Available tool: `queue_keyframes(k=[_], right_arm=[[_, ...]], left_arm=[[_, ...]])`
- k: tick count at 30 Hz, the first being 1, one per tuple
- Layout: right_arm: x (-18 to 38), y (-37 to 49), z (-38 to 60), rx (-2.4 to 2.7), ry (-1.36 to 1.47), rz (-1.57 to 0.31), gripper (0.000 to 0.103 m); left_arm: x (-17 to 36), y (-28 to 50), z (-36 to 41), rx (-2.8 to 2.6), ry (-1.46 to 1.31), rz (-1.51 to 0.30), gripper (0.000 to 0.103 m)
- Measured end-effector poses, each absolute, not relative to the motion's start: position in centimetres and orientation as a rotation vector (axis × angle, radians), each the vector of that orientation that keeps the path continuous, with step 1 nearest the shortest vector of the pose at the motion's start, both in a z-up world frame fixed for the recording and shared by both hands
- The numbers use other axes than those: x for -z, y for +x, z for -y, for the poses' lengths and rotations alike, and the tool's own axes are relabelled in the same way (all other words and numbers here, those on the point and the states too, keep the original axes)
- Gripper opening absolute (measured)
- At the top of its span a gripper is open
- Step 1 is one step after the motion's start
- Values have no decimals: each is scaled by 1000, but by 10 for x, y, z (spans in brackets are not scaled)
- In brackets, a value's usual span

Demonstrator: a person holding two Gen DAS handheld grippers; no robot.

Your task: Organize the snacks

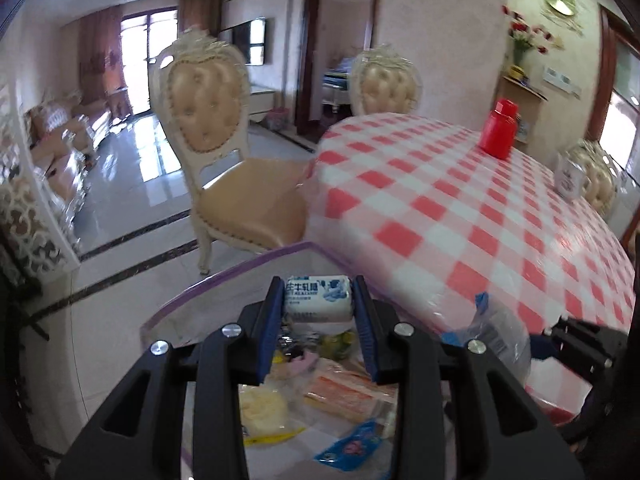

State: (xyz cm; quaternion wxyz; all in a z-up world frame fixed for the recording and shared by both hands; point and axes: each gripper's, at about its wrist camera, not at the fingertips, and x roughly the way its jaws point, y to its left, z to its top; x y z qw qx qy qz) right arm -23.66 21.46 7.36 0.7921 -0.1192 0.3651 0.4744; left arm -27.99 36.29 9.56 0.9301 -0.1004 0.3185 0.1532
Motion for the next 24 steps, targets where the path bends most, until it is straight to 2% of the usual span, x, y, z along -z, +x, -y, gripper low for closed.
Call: queue_keyframes(k=[1,2,3,6,15,24], right_arm=[[-71,-237,-219,-1031,-259,-776,78],[-69,-238,-224,-1039,-262,-761,86],[-68,-240,-226,-1048,-266,-744,87],[-62,-245,-234,-1063,-290,-743,87],[-48,-255,-231,-1023,-327,-836,87],[-45,-229,-216,-906,-251,-986,87]], left_arm=[[-95,-281,-369,-334,-214,-649,43],[-95,-282,-374,-351,-217,-644,67],[-96,-285,-377,-372,-216,-631,89],[-103,-294,-379,-450,-189,-570,101],[-100,-290,-374,-580,-141,-588,101],[-80,-282,-380,-590,-230,-717,101]])
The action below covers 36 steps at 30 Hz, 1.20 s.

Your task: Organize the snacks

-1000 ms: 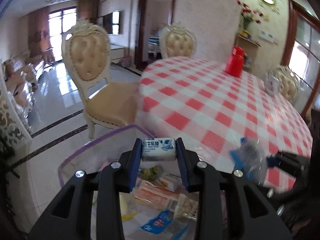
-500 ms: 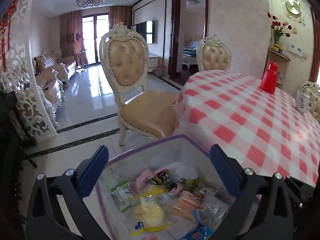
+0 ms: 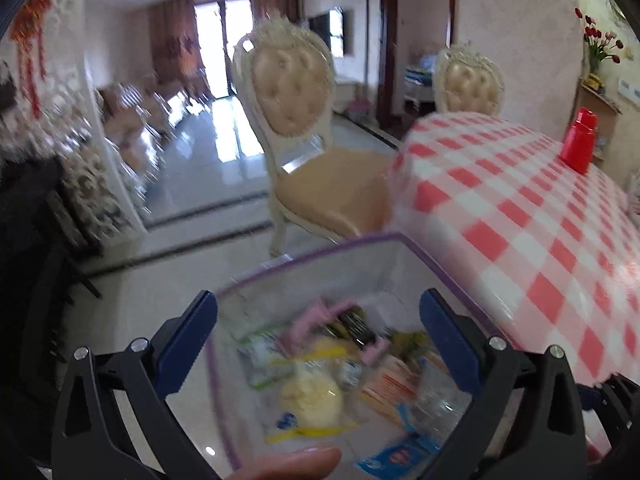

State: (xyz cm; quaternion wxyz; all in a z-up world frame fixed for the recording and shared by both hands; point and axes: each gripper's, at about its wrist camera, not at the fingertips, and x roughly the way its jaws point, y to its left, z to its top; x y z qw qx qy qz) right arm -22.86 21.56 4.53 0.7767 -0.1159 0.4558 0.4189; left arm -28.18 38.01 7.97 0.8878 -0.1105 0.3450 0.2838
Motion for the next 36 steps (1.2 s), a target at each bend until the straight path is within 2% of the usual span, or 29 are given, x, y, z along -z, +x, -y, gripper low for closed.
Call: queue_keyframes(k=[19,36], right_arm=[[-5,-230,-228,-822,-391,-1067,87],[-8,-234,-227,-831,-378,-1044,87]], left_arm=[[-45,-267,-384,-548,-327,-854,101],[-37,-265,-383,-542,-332,-880,101]])
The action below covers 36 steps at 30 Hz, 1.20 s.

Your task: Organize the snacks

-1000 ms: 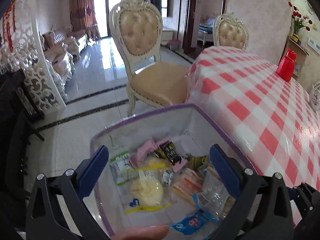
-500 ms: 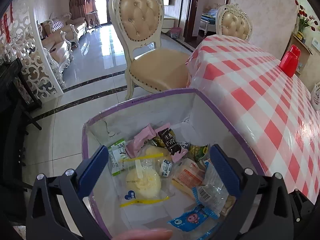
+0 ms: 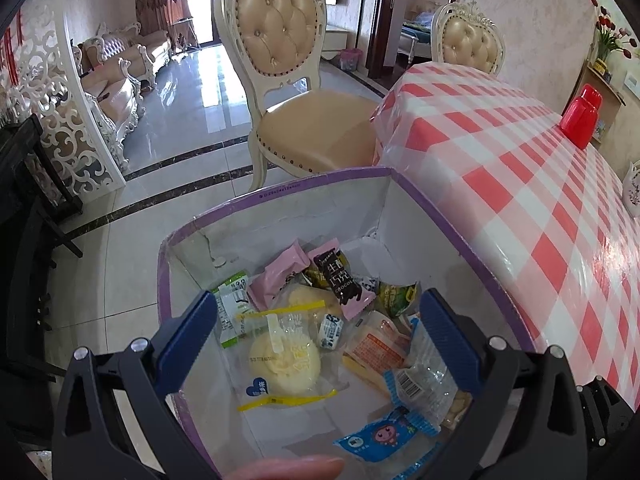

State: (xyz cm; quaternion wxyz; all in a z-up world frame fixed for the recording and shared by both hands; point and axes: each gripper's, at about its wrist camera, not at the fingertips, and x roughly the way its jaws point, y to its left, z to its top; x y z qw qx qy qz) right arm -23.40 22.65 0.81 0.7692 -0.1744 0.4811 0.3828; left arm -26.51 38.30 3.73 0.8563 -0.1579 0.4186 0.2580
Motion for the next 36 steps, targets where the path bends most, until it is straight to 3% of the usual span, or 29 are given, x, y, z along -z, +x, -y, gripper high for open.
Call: queue_keyframes(k=[36], right_arm=[[-8,-225,-226,-801,-364,-1036,87]], left_arm=[[-26,-262,-382,-544,-328,-916,101]])
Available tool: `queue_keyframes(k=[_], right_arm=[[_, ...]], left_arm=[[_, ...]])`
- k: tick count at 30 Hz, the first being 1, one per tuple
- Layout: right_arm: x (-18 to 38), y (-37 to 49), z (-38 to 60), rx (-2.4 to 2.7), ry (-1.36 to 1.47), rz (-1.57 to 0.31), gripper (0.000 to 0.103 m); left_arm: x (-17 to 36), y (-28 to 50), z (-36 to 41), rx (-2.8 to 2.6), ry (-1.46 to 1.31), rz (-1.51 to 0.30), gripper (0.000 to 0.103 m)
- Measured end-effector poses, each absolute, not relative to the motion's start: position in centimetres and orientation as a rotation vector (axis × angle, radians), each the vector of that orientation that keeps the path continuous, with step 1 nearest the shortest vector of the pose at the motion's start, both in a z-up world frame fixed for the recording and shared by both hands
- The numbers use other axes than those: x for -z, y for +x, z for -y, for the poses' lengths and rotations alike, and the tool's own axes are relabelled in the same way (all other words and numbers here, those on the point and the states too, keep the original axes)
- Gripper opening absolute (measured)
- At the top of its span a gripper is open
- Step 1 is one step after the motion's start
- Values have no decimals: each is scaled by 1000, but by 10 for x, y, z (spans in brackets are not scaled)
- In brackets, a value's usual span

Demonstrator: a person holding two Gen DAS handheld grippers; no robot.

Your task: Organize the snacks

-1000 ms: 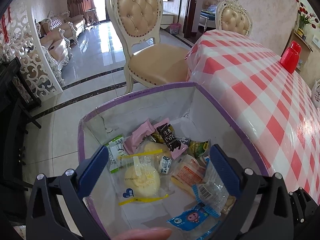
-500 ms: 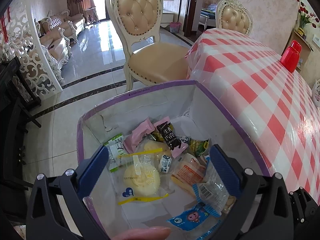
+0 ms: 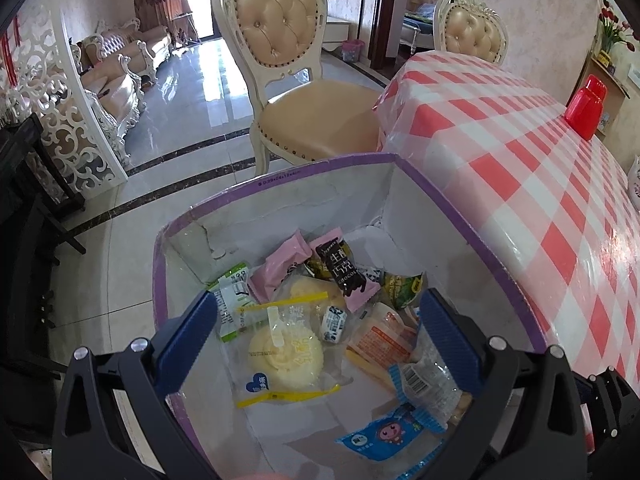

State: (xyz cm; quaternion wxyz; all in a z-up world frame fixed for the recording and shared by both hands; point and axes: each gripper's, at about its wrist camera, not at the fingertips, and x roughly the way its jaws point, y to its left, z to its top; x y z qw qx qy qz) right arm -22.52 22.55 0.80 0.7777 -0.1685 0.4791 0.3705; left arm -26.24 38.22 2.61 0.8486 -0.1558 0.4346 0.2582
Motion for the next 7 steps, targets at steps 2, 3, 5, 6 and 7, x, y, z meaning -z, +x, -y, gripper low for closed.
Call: queue_keyframes(k=[2,3,5,6,7], right_arm=[[-8,-225,-226,-800,-369,-1035,87],[-8,-225,-226,-800,-369,-1034,87],[-8,-225,-226,-800,-368,-1035,87],[-8,-225,-226,-800,-368,-1035,87],[-8,-225,-226,-800,-368,-1035,87]], left_arm=[[-26,-261,-383,-540,-331,-919,101],[-27,-262,-383,-538,-333,-918,101],[-27,-260,-384,-539,-337,-918,101],[-27,-261,-385,-539,-340,-918,101],[-27,-261,-385,-540,-341,-918,101]])
